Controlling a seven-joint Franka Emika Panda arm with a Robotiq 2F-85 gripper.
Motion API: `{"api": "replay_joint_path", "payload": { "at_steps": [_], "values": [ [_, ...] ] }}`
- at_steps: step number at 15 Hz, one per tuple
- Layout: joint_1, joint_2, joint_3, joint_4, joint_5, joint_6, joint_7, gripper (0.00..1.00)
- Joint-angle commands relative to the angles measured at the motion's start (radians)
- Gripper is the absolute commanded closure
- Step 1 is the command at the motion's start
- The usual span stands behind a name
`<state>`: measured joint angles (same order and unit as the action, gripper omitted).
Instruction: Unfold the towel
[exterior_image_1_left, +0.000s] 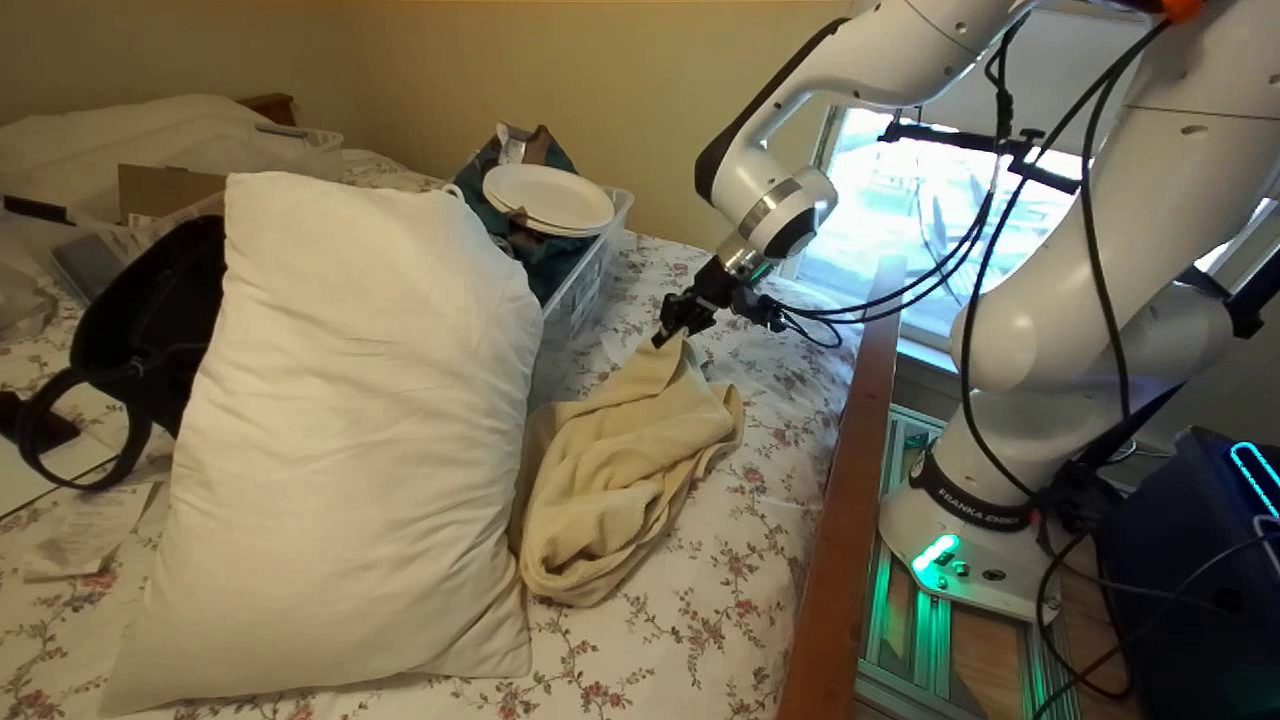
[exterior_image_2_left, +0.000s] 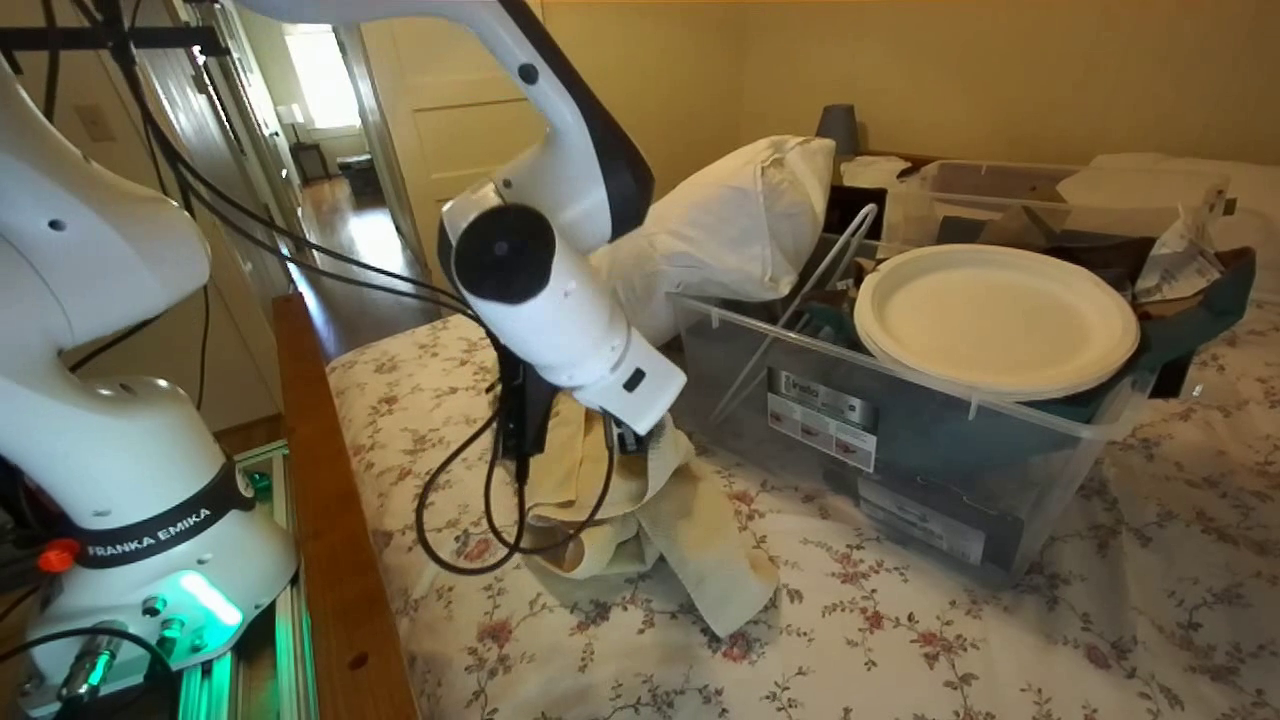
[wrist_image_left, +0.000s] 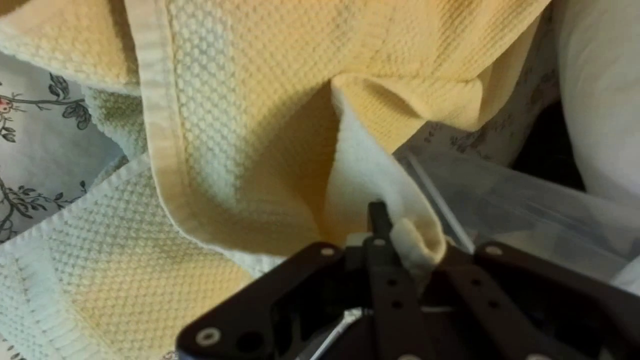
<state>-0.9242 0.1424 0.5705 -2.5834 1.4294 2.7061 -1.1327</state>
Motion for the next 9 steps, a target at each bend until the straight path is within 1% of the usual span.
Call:
{"api": "replay_joint_path", "payload": {
  "at_steps": [1,2,3,4,5,6,7,8,9],
  "values": [
    [0.08,-0.228,0.052,-0.153,-0.185,0.057,0.266,0.95],
    [0.242,-0.277,-0.083,-0.183,-0.23,0.068,0.333,0.95],
    [0.294,-0.313,-0.113,-0.214,-0.291,0.095,0.402,0.95],
    [0.372,-0.345,-0.175,-0.243,-0.356,0.132,0.469,0.95],
    [0.233,-0.326,-0.026,-0.227,-0.44,0.178,0.54,0.95],
    [0.203,-0.263,0.021,-0.18,-0.521,0.249,0.612,0.95],
    [0.134,-0.29,0.108,-0.189,-0.597,0.279,0.686,0.95],
    [0.033,-0.299,0.196,-0.186,-0.675,0.297,0.734,0.95],
    [-0.034,-0.328,0.248,-0.182,-0.755,0.29,0.782,0.95]
  ]
}}
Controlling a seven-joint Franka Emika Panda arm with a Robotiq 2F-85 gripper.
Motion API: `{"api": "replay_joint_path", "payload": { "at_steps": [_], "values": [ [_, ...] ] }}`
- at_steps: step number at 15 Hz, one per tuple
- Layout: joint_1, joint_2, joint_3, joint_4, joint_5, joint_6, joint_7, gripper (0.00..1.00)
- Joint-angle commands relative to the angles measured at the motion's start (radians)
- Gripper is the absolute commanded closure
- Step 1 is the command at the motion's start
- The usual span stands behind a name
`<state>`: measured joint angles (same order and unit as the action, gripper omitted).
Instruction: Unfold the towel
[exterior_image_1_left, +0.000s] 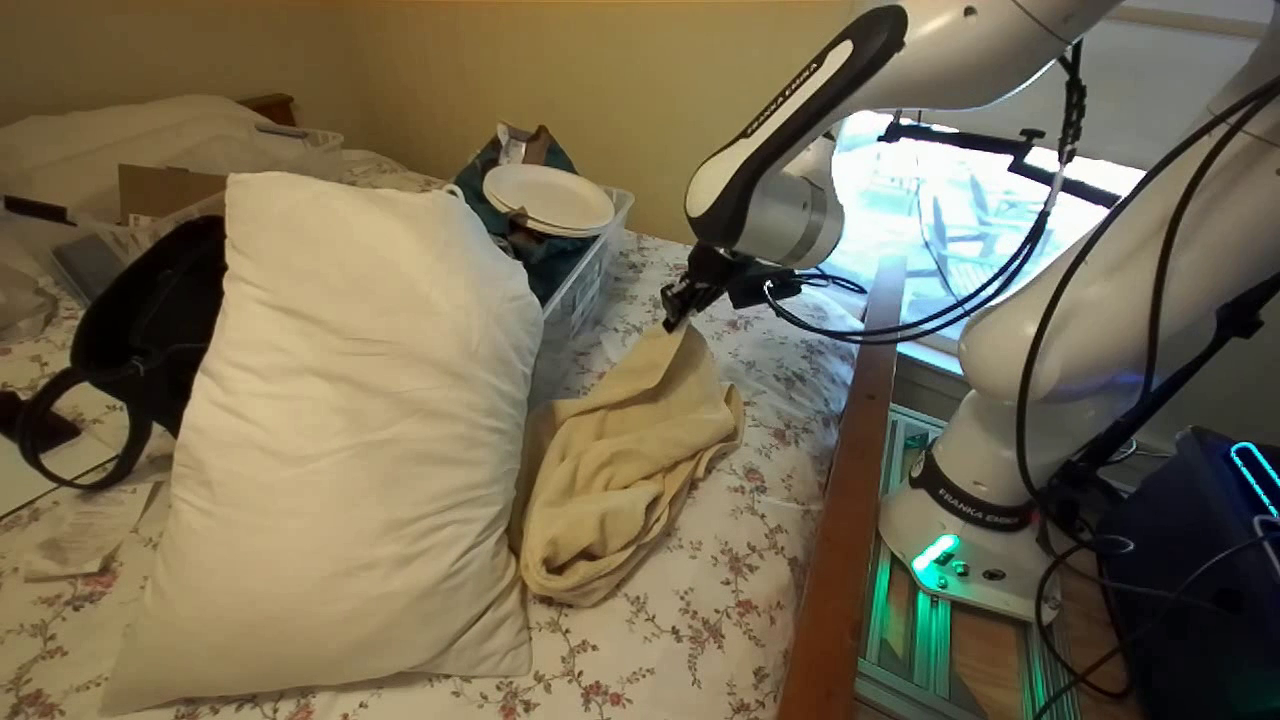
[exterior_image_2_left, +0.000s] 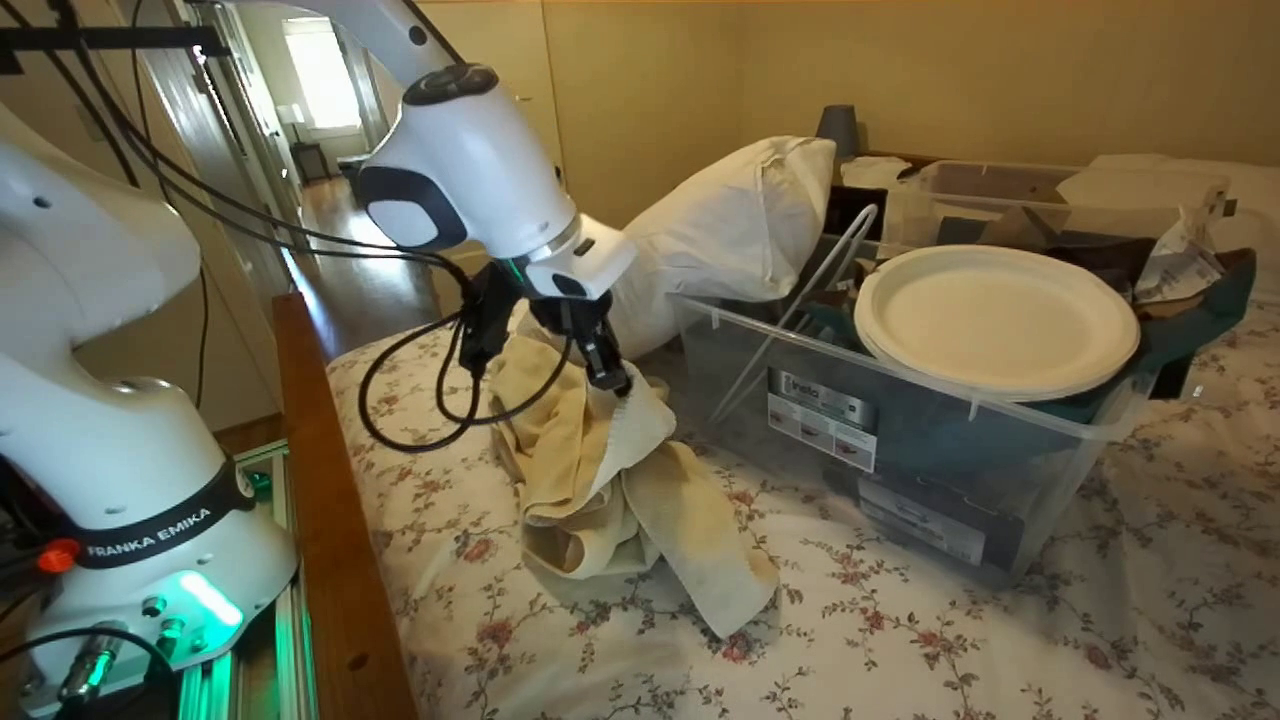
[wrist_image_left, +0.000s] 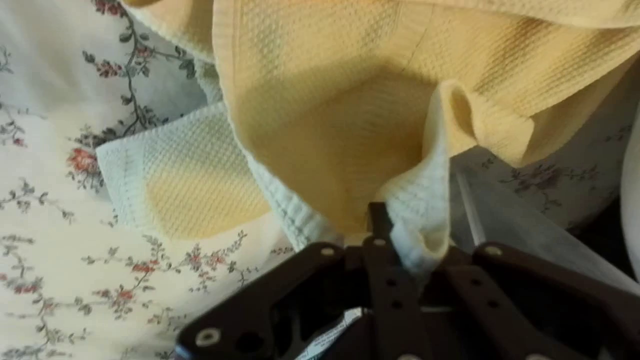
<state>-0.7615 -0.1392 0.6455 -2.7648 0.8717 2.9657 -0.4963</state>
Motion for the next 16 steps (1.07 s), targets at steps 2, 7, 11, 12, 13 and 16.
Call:
{"api": "replay_joint_path", "payload": {
  "at_steps": [2,7,11,12,13,16],
  "values": [
    [-0.349,-0.216,0.291,0.012,-0.357,-0.115,0.259,0.95],
    [-0.055,-0.397,0.055,0.061,-0.366,-0.354,0.213,0.95],
    [0.132,-0.255,-0.17,0.031,-0.704,-0.233,0.472,0.95],
    [0.14,-0.241,-0.189,0.028,-0.714,-0.227,0.473,0.95],
    [0.141,-0.225,-0.203,0.027,-0.718,-0.22,0.471,0.95],
    [0.283,-0.188,-0.318,0.04,-0.727,-0.24,0.463,0.97]
  ]
}}
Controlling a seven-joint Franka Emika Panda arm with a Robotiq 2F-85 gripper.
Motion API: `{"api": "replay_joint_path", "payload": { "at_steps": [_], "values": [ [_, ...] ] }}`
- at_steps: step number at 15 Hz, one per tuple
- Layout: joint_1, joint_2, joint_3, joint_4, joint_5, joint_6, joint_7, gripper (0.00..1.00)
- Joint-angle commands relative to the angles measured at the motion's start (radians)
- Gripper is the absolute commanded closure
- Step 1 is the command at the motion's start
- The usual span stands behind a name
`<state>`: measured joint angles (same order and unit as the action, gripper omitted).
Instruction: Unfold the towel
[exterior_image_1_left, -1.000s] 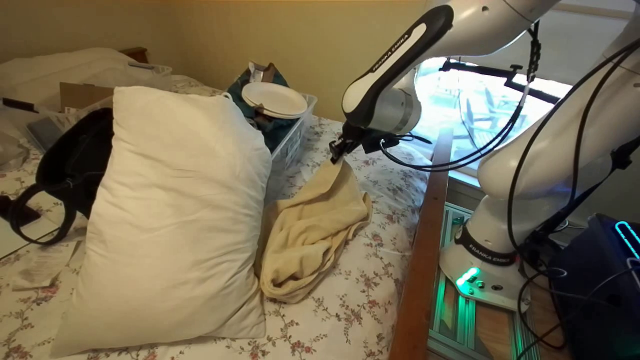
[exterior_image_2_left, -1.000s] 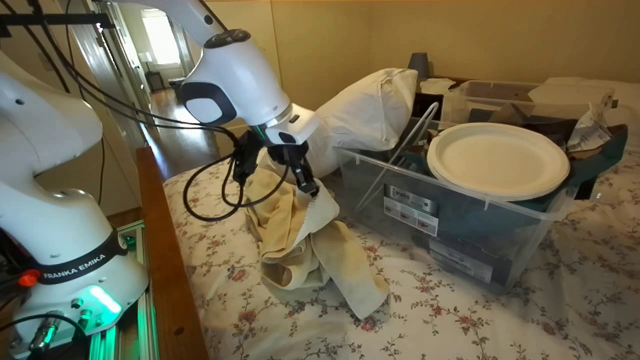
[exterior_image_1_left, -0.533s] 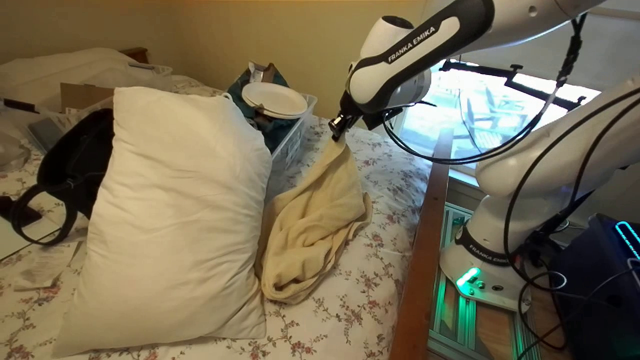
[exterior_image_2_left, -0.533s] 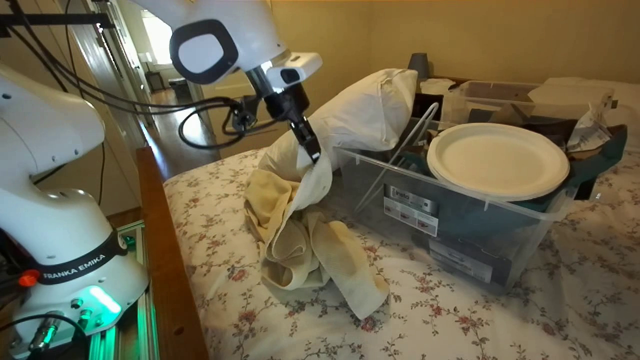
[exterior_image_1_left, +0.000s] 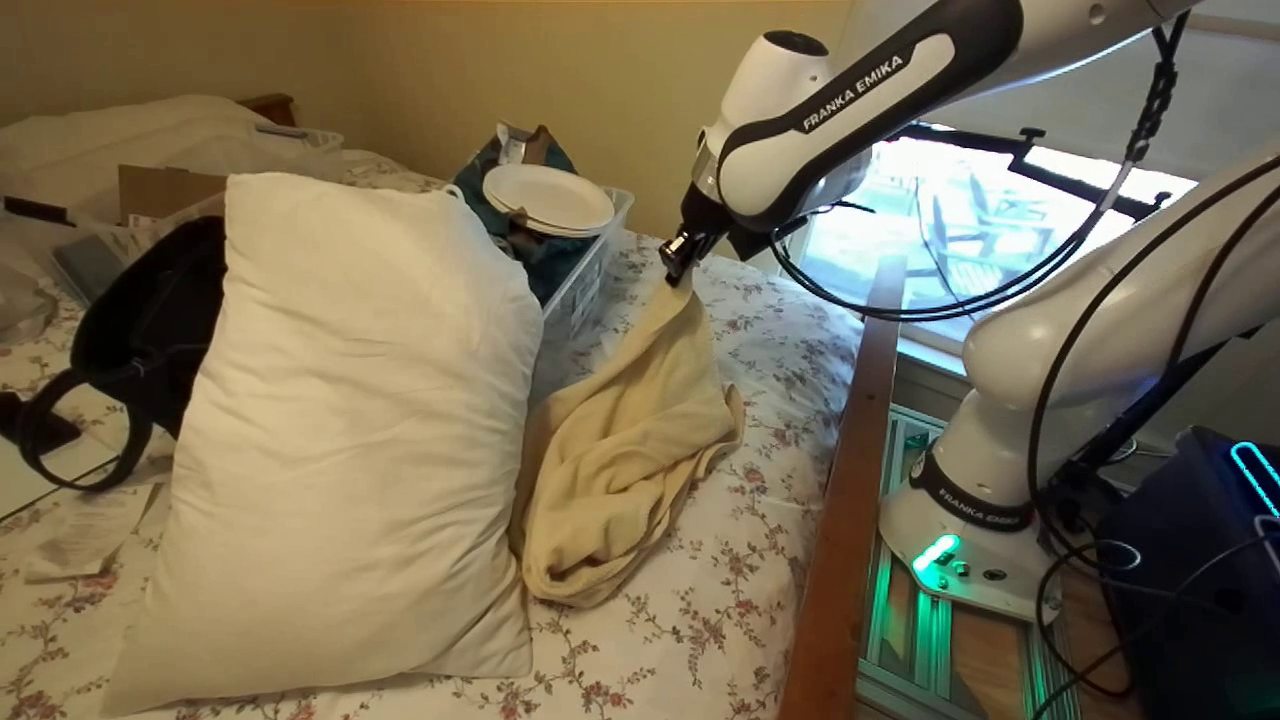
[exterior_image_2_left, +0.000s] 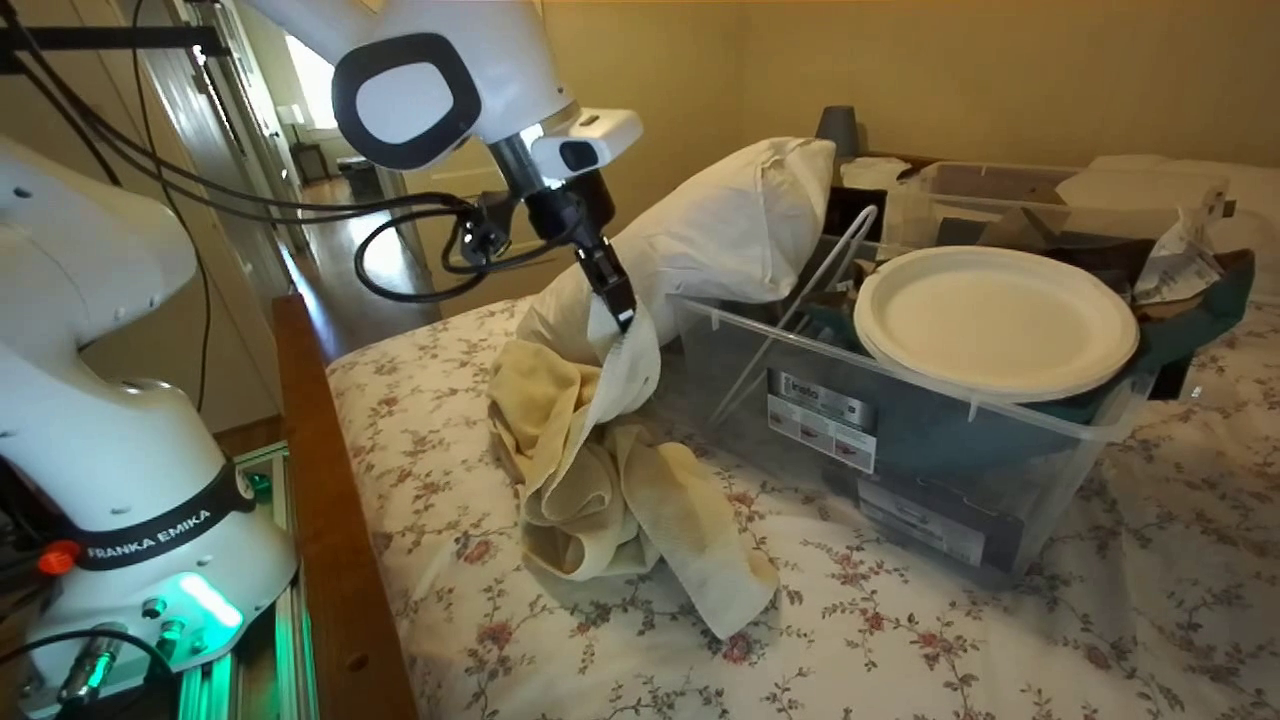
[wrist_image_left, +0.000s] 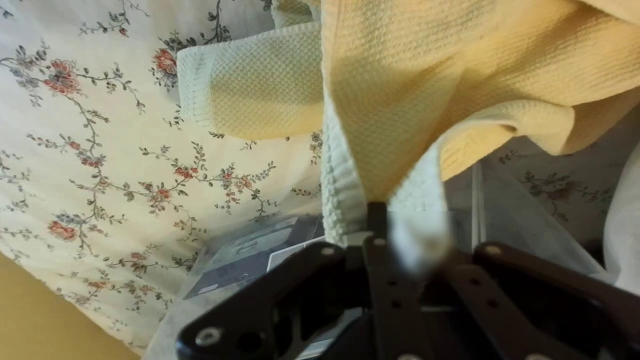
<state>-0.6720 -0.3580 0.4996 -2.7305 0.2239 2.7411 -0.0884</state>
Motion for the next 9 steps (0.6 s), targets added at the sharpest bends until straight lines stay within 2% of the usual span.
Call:
{"api": "replay_joint_path", "payload": {
  "at_steps": [1,3,5,9],
  "values": [
    [0.27,0.013,-0.199,0.015,0.007,-0.068,-0.027,0.96],
    [0.427,-0.031,-0.287,0.016,0.043,-0.175,-0.077,0.96],
    [0.585,-0.09,-0.365,0.03,0.009,-0.317,-0.054,0.96],
    [0.774,-0.15,-0.379,0.132,-0.012,-0.58,-0.043,0.96]
  ]
}}
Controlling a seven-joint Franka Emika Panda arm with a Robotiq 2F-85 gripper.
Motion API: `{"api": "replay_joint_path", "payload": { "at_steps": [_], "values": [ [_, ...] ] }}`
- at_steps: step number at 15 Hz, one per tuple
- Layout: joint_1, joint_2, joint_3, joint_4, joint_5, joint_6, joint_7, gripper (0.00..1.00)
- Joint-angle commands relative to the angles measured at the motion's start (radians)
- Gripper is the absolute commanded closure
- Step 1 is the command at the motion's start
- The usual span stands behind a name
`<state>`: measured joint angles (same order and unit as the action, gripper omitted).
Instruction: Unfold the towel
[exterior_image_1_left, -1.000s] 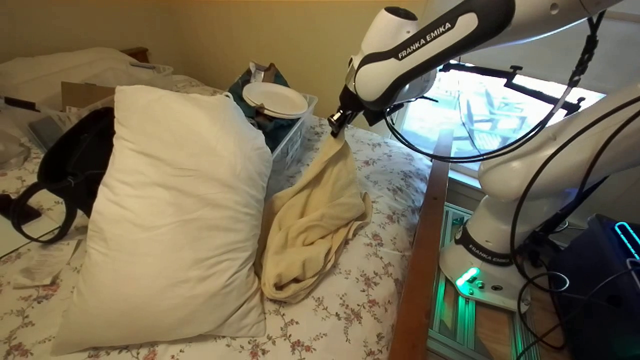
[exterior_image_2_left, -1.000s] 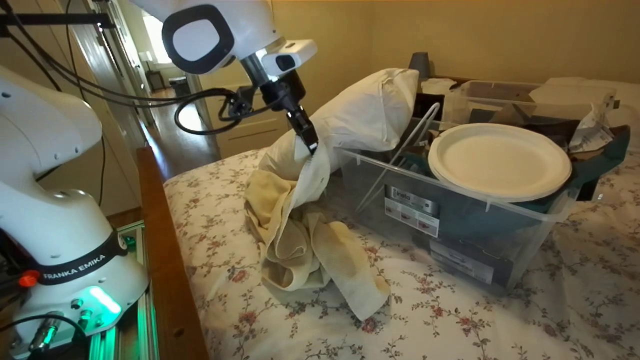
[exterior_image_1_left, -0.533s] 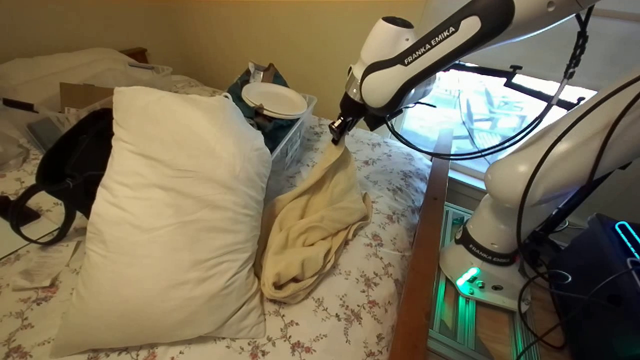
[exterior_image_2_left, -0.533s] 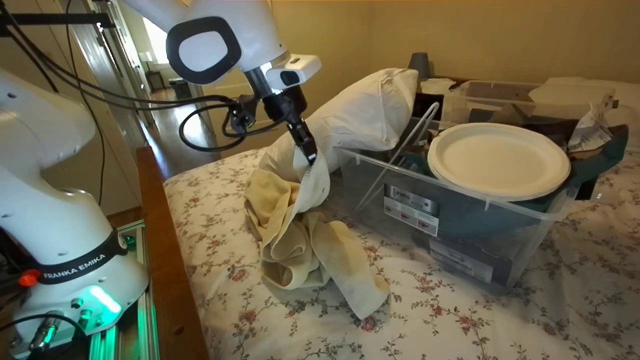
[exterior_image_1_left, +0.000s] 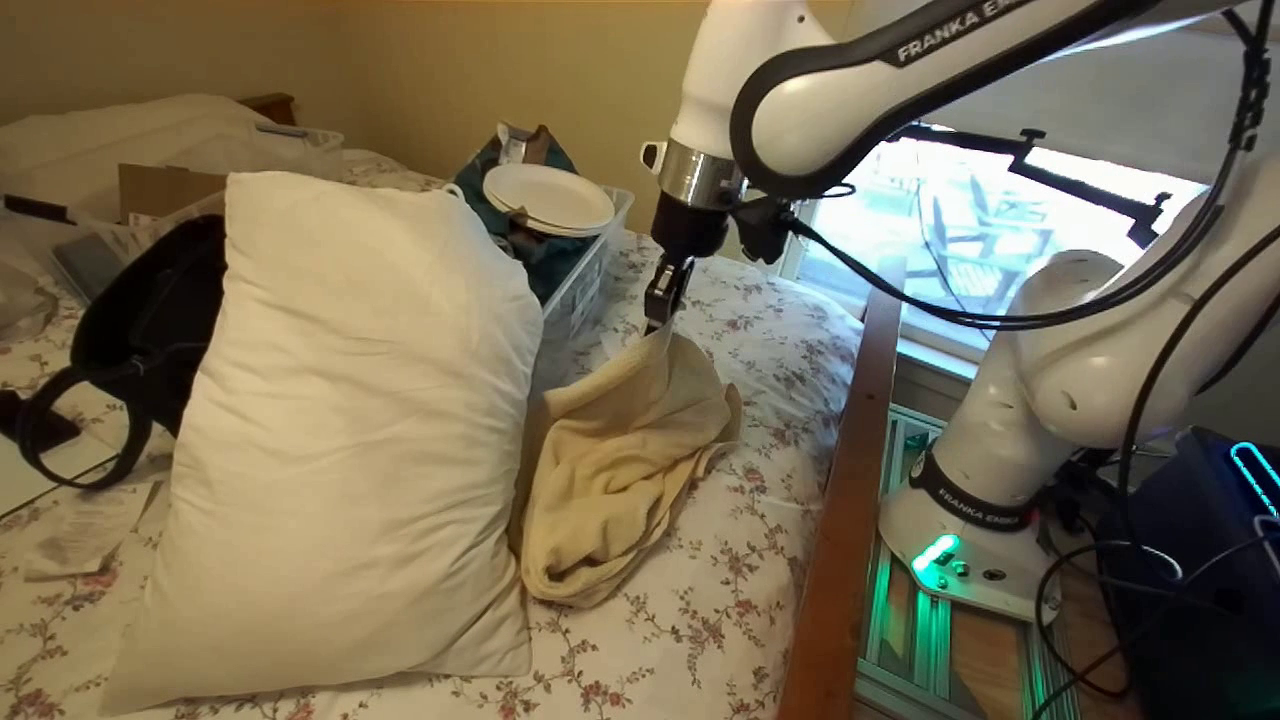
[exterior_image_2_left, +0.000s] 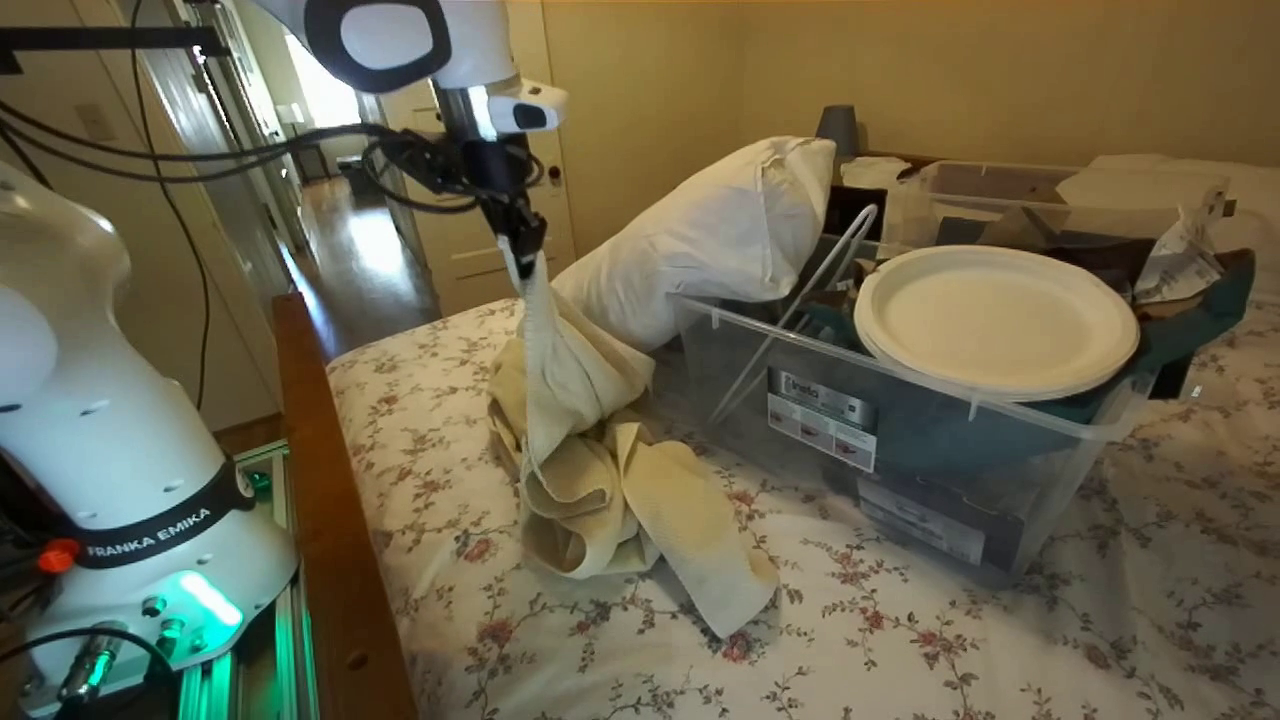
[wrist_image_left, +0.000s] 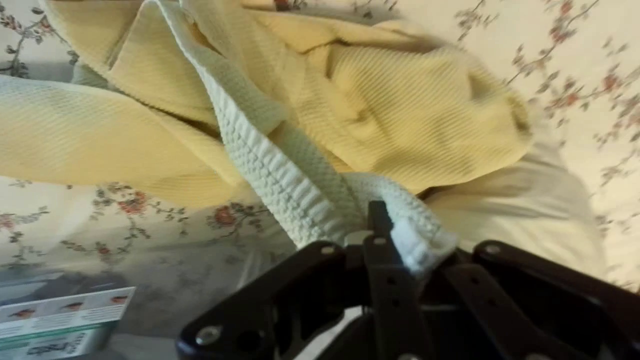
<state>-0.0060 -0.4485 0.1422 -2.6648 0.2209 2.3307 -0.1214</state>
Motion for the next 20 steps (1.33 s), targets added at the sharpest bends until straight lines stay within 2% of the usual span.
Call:
{"api": "replay_joint_path", "payload": {
  "at_steps": [1,4,7,13,14,20],
  "values": [
    [0.146,-0.064,-0.022,0.097,0.0,-0.218,-0.02,0.96],
    [0.234,-0.046,-0.008,0.194,0.014,-0.277,-0.05,0.96],
    [0.324,-0.025,-0.023,0.26,0.117,-0.206,-0.12,0.96],
    [0.431,-0.007,-0.06,0.347,0.303,-0.149,-0.34,0.97],
    [0.39,-0.037,-0.028,0.31,0.241,-0.174,-0.255,0.97],
    [0.392,-0.035,-0.029,0.312,0.247,-0.172,-0.264,0.96]
  ]
}}
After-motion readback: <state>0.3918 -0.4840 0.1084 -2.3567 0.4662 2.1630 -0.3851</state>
